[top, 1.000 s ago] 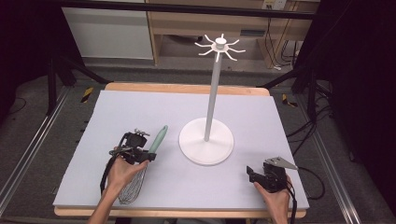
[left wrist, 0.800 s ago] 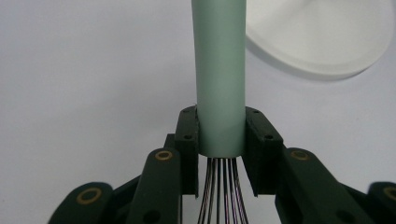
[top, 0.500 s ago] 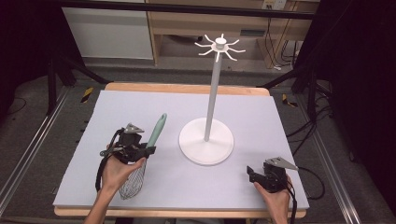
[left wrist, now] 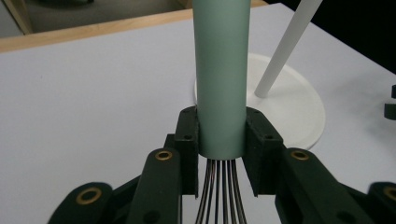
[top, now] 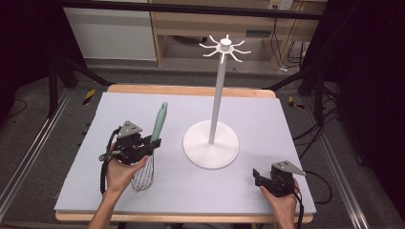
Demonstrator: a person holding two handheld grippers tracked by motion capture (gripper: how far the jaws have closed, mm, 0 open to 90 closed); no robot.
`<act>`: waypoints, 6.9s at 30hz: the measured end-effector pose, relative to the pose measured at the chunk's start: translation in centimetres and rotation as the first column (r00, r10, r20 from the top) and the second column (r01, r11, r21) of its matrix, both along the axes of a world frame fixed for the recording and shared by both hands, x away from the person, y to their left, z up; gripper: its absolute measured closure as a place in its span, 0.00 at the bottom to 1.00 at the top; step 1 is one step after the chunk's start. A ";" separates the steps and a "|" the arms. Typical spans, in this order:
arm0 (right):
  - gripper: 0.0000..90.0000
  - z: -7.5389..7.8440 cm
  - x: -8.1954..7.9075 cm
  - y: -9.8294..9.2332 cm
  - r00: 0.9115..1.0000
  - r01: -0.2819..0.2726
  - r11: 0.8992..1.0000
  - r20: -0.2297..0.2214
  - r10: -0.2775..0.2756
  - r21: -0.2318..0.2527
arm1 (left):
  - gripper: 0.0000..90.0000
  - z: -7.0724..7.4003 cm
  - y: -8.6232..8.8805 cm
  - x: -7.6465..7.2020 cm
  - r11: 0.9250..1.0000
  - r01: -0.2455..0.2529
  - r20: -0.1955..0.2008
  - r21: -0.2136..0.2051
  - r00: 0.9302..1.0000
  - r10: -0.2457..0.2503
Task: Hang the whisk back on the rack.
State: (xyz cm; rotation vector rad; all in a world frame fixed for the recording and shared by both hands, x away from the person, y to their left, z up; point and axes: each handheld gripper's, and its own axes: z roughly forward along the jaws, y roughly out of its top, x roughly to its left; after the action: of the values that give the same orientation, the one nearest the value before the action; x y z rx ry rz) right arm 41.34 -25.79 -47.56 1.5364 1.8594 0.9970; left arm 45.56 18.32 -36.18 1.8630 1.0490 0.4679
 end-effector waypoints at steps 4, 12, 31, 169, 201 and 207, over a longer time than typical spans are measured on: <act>0.26 0.0 0.0 -0.1 1.000 0.005 1.000 0.008 -0.005 -0.002 | 0.77 0.7 -0.3 -0.5 1.000 0.004 0.057 -0.005 0.998 -0.004; 0.26 -0.1 0.0 -0.1 1.000 0.006 1.000 0.014 -0.006 -0.003 | 0.77 1.9 -0.8 -0.5 0.999 0.011 0.109 -0.035 0.994 -0.007; 0.22 -0.2 0.1 -0.1 1.000 0.008 1.000 0.022 -0.008 -0.003 | 0.77 5.4 -1.2 -0.4 0.993 0.052 0.196 -0.110 0.980 -0.030; 0.22 -0.2 0.2 -0.3 1.000 -0.001 1.000 0.027 0.002 -0.011 | 0.75 10.8 -11.4 4.4 0.989 0.143 0.324 -0.029 0.938 -0.126; 0.21 -0.4 0.2 -0.3 1.000 0.003 1.000 0.020 -0.002 -0.006 | 0.47 5.4 -6.5 0.8 0.991 0.133 0.278 -0.007 0.952 -0.126; 0.21 -0.4 0.1 -0.3 1.000 0.003 1.000 0.014 -0.003 -0.003 | 0.45 3.0 -5.3 0.3 0.993 0.116 0.243 0.007 0.963 -0.114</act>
State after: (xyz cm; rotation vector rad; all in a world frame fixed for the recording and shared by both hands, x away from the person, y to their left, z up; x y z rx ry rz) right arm 41.45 -26.13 -47.93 1.5264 1.8472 1.0012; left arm 45.86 13.00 -33.21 1.7962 0.7737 0.6051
